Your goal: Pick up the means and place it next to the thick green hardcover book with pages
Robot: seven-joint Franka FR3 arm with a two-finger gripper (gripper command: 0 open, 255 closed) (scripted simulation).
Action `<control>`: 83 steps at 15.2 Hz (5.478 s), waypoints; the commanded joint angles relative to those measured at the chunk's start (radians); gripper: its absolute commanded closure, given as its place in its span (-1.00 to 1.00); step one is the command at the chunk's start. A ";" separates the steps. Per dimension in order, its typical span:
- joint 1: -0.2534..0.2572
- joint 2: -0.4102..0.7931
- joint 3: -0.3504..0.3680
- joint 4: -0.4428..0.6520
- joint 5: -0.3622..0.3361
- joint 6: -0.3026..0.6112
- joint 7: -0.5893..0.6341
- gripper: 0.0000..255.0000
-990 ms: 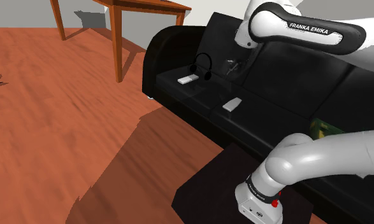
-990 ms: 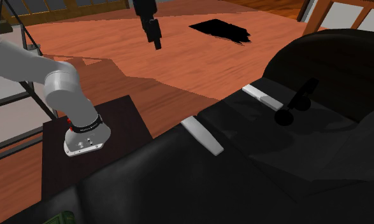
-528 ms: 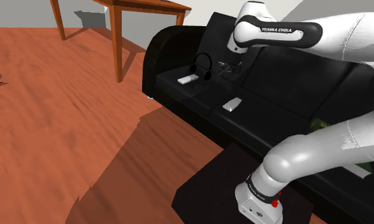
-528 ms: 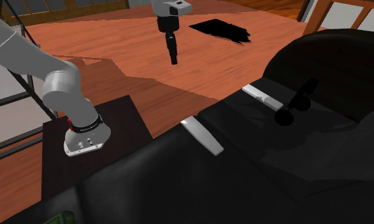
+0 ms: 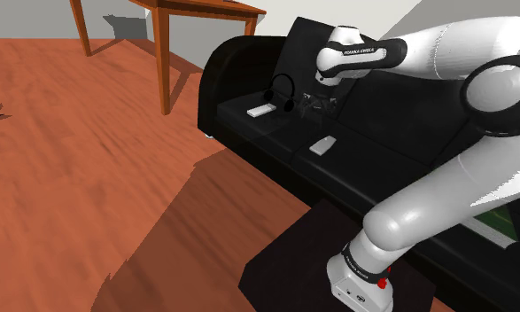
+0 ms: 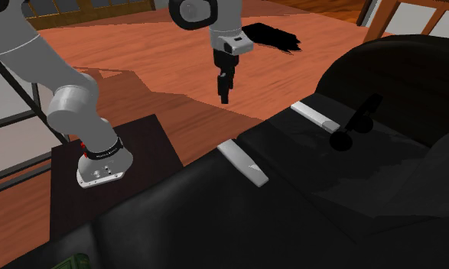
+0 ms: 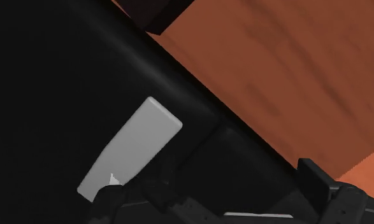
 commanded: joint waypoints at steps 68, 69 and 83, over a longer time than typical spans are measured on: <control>-0.202 0.237 -0.202 0.190 0.083 -0.012 0.284 1.00; -0.214 0.231 -0.214 0.183 0.080 -0.011 0.263 1.00; -0.381 0.252 -0.383 0.208 0.085 -0.014 -0.076 1.00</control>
